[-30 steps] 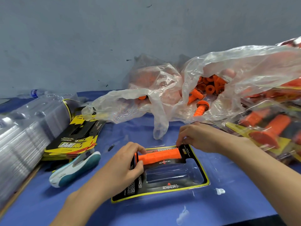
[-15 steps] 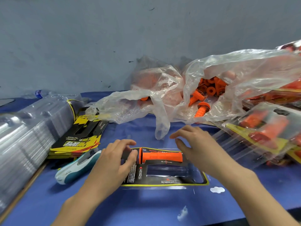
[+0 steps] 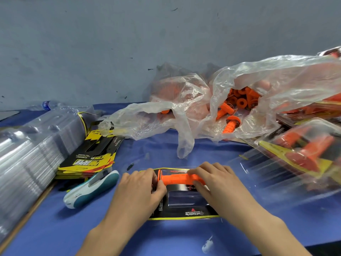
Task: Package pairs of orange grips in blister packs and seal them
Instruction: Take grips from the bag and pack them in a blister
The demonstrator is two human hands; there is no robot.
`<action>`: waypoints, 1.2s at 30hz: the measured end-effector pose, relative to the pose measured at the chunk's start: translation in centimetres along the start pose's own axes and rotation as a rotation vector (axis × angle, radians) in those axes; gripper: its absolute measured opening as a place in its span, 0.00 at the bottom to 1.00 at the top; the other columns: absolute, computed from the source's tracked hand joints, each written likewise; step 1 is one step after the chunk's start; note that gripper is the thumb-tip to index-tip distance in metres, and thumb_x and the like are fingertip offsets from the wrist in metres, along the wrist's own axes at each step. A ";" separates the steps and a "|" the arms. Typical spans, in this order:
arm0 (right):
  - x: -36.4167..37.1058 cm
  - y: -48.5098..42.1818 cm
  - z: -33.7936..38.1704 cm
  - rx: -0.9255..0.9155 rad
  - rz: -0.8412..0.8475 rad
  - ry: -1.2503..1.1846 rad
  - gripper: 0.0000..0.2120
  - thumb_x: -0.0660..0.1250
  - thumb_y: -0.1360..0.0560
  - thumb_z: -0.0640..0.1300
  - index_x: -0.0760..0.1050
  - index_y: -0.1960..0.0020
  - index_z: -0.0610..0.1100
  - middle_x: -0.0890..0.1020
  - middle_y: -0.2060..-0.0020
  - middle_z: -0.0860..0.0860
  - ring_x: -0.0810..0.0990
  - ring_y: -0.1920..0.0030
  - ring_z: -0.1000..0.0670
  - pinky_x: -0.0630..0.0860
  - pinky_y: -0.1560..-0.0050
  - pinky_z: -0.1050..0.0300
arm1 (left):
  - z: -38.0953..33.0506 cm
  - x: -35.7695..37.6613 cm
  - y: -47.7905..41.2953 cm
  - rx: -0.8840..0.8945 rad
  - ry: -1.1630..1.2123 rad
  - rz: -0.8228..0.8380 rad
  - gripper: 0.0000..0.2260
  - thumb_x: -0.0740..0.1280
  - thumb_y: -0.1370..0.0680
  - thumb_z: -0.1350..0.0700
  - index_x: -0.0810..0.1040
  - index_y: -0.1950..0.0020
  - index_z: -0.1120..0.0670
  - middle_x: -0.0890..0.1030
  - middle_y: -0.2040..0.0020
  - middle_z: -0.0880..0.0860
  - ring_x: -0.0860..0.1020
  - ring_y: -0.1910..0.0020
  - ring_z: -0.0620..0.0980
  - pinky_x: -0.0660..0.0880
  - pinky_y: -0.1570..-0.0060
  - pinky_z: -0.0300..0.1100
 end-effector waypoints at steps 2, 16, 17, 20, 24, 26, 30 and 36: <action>-0.4 0.3 0.3 0.006 -0.036 0.049 0.09 0.63 0.20 0.50 0.76 0.41 0.54 0.79 0.49 0.56 0.78 0.50 0.48 0.73 0.46 0.53 | 0.0 0.3 0.4 0.003 0.017 0.000 0.12 0.58 0.21 0.42 0.67 0.61 0.47 0.73 0.66 0.46 0.71 0.61 0.47 0.61 0.57 0.44; -0.9 0.8 0.2 0.039 -0.114 0.032 0.11 0.66 0.22 0.51 0.77 0.40 0.55 0.81 0.51 0.57 0.81 0.52 0.50 0.75 0.46 0.53 | 0.3 0.0 0.6 0.011 0.191 -0.122 0.14 0.48 0.17 0.43 0.72 0.50 0.43 0.76 0.55 0.41 0.73 0.52 0.47 0.68 0.50 0.44; -0.8 0.8 0.2 0.038 -0.102 0.029 0.12 0.64 0.21 0.51 0.76 0.38 0.55 0.81 0.50 0.57 0.81 0.51 0.50 0.75 0.44 0.53 | 0.3 0.2 0.6 0.028 0.247 -0.099 0.17 0.46 0.17 0.43 0.72 0.41 0.42 0.76 0.48 0.40 0.72 0.47 0.45 0.68 0.45 0.43; -0.3 0.9 0.1 0.045 -0.042 0.004 0.15 0.58 0.19 0.54 0.72 0.33 0.55 0.80 0.44 0.57 0.79 0.44 0.49 0.71 0.38 0.53 | 0.4 1.4 0.9 0.068 0.345 0.034 0.26 0.42 0.21 0.37 0.64 0.27 0.41 0.70 0.40 0.35 0.66 0.37 0.37 0.64 0.38 0.37; 0.3 0.9 -0.3 0.066 0.029 -0.006 0.20 0.48 0.18 0.59 0.63 0.28 0.58 0.73 0.36 0.60 0.72 0.36 0.51 0.63 0.33 0.56 | 0.3 1.9 1.1 0.143 0.270 0.067 0.28 0.40 0.22 0.35 0.61 0.25 0.41 0.66 0.40 0.32 0.62 0.36 0.33 0.60 0.38 0.32; 0.2 1.0 -0.4 0.077 0.034 -0.011 0.20 0.48 0.18 0.58 0.62 0.28 0.58 0.73 0.36 0.59 0.71 0.36 0.52 0.63 0.34 0.56 | 0.5 1.8 1.1 0.140 0.257 0.038 0.28 0.40 0.21 0.35 0.63 0.26 0.41 0.67 0.40 0.32 0.65 0.37 0.34 0.61 0.40 0.32; 0.4 1.0 -0.6 0.091 0.053 -0.016 0.20 0.48 0.18 0.58 0.61 0.28 0.58 0.72 0.35 0.60 0.71 0.35 0.52 0.63 0.33 0.57 | 0.8 1.9 1.3 0.150 0.250 0.019 0.29 0.37 0.21 0.34 0.64 0.28 0.41 0.71 0.38 0.35 0.67 0.39 0.35 0.63 0.41 0.33; 0.6 1.3 -1.1 0.111 0.066 -0.015 0.20 0.50 0.18 0.58 0.63 0.28 0.58 0.73 0.37 0.60 0.72 0.37 0.52 0.64 0.34 0.56 | 3.0 0.7 1.9 0.165 0.325 0.002 0.16 0.50 0.18 0.41 0.67 0.32 0.39 0.69 0.40 0.31 0.65 0.37 0.31 0.58 0.39 0.27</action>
Point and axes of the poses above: each hand's wrist, its own y-axis away from the middle knuckle, its own x-axis out of the palm, z = x × y, the point moved 7 cm from there along -y, towards the middle knuckle
